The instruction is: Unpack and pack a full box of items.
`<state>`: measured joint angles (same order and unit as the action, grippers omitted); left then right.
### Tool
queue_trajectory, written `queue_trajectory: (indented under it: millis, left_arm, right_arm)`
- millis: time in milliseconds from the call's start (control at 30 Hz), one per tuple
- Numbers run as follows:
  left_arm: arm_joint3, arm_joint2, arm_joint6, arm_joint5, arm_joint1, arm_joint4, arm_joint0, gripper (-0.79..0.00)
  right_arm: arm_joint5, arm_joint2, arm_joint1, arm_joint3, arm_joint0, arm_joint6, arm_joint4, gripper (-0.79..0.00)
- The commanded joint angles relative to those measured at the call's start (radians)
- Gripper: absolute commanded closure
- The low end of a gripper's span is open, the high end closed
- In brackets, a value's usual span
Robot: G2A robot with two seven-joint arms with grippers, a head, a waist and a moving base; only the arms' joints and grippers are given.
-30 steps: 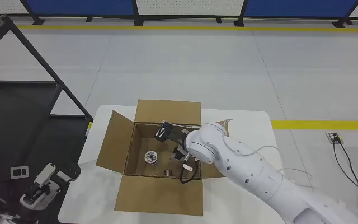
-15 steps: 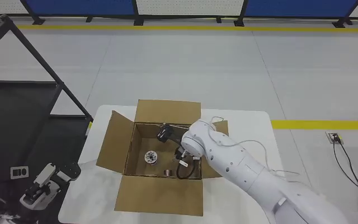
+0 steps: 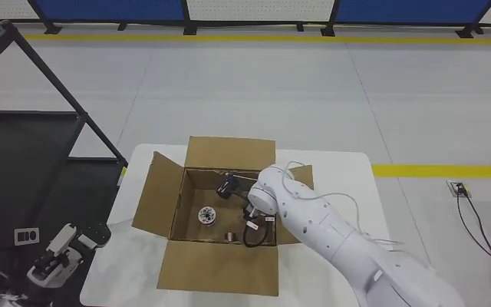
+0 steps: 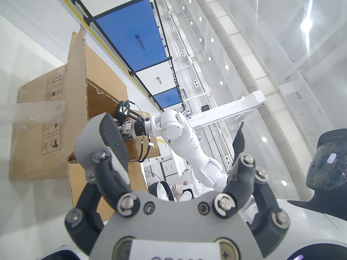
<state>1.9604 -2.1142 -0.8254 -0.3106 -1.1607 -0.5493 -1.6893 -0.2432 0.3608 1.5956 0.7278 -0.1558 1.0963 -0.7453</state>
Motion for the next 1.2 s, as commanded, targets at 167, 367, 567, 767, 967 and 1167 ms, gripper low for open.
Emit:
queue_trajectory:
  millis: [167, 367, 567, 767, 967, 1167]
  left_arm:
    - [0.0, 0.0, 0.0, 0.0, 0.0, 0.0, 0.0, -0.785]
    - [0.0, 0.0, 0.0, 0.0, 0.0, 0.0, 0.0, -0.785]
    - [0.0, 0.0, 0.0, 0.0, 0.0, 0.0, 0.0, -0.785]
    - [0.0, 0.0, 0.0, 0.0, 0.0, 0.0, 0.0, -0.785]
    - [0.0, 0.0, 0.0, 0.0, 0.0, 0.0, 0.0, -0.785]
    - [0.0, 0.0, 0.0, 0.0, 0.0, 0.0, 0.0, -0.785]
  right_arm:
    - [0.003, 0.015, 0.015, -0.034, 0.005, -0.012, -0.012, 0.0]
    - [0.011, 0.05, 0.009, -0.007, 0.012, -0.054, -0.028, 0.0]
    - [0.1, 0.139, -0.044, 0.17, -0.007, -0.068, -0.079, 0.0]
    - [0.25, 0.324, -0.161, 0.575, -0.166, 0.025, -0.235, 0.0]
    - [0.369, 0.581, -0.268, 1.063, -0.484, 0.143, -0.478, 0.0]
    - [0.558, 0.811, -0.309, 1.315, -0.765, 0.088, -0.633, 0.0]
